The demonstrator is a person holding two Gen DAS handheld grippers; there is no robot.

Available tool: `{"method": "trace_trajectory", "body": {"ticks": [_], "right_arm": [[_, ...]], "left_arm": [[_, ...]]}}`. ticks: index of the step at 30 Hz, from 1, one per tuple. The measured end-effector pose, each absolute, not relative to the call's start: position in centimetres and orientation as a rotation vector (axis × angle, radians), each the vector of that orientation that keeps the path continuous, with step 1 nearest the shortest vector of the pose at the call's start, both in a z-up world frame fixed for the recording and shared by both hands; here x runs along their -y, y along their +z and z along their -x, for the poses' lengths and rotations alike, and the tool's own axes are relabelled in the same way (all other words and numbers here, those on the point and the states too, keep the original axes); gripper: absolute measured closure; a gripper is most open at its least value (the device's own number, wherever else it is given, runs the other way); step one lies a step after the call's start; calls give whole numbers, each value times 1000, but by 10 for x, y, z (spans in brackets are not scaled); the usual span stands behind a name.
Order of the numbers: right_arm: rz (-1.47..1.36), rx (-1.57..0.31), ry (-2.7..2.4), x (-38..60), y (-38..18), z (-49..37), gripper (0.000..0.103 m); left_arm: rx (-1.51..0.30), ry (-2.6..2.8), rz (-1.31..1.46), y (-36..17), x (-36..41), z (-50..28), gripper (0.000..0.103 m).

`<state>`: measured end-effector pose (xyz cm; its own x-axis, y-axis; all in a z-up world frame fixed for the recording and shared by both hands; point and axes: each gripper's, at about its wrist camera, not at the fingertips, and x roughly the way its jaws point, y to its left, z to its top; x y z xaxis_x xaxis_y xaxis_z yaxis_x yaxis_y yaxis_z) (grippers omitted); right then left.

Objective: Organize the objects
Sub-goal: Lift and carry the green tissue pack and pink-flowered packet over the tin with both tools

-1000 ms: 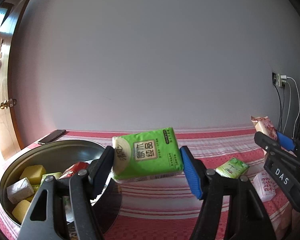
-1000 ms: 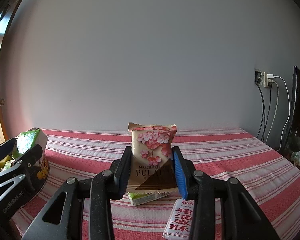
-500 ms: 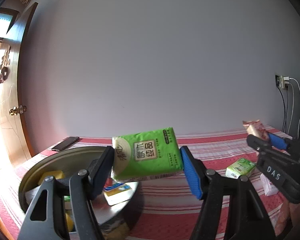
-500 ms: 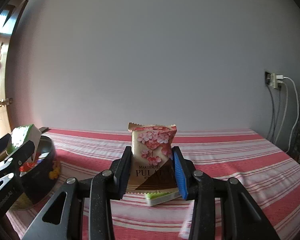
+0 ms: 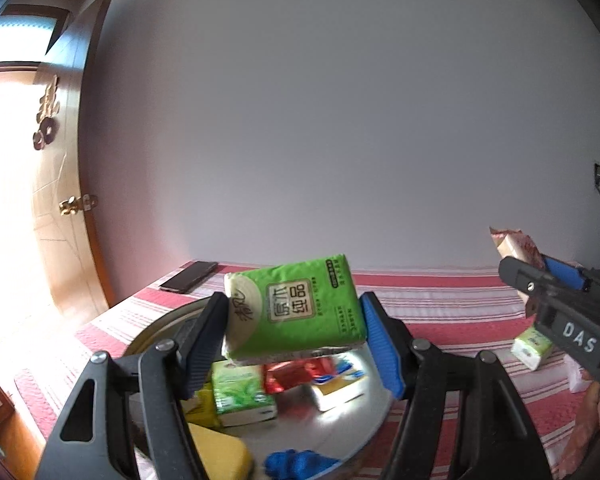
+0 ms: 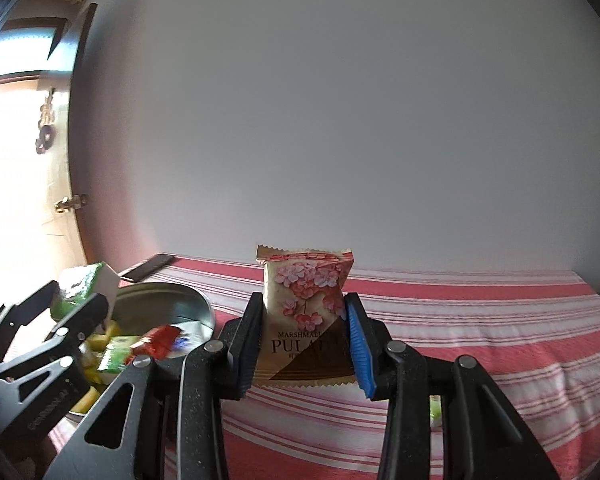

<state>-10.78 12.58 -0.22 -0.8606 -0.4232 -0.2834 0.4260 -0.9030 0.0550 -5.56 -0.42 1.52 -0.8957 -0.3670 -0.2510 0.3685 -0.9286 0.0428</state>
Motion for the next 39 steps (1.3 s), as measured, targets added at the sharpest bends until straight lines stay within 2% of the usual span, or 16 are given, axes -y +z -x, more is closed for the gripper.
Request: {"method": "trace_trajectory", "body": {"ticks": [12,39], "right_arm": [[-405,-56,-2562,-78,10,102,60],[-606,-219,-2398,2,-27,110,60]], "left_arm": [[-40,-2666,-411,16,38,54,36],[-119,-2500,-586,-8,94,67,36]]}}
